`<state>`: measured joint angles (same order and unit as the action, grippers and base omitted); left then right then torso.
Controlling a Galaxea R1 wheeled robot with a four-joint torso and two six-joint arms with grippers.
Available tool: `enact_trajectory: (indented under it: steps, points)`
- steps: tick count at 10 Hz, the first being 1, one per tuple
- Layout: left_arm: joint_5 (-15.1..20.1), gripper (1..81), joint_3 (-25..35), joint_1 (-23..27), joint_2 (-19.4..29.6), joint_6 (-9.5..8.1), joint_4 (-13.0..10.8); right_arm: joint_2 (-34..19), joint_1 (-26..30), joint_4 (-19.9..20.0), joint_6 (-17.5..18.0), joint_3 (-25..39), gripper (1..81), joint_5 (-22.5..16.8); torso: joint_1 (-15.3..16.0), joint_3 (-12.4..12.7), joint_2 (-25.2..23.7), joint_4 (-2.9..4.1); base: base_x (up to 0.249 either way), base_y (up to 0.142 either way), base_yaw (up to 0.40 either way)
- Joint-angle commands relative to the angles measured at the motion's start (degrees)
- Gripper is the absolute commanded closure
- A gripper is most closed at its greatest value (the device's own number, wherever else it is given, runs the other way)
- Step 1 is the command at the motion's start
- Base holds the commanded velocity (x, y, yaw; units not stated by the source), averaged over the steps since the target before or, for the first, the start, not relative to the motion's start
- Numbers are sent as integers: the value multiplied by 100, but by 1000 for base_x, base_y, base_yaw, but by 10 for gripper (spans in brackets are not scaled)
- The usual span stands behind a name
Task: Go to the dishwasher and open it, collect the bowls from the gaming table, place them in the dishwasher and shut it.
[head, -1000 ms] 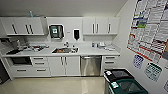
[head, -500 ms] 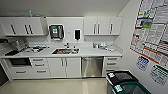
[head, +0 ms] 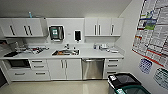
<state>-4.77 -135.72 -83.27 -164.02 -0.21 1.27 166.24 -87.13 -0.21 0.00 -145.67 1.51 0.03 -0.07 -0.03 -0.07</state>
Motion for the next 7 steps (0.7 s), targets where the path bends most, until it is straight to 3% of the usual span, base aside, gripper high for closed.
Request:
enact_trajectory:
  steps: [1,7]
  points:
    - [248,10,63,333,80,-6,-13,-10,296,38,-8,39,10,-292,0,0,0,0,131,0,0]
    - [248,10,63,333,89,3,-13,-10,313,30,0,39,10,-292,5,-2,2,0,131,0,0]
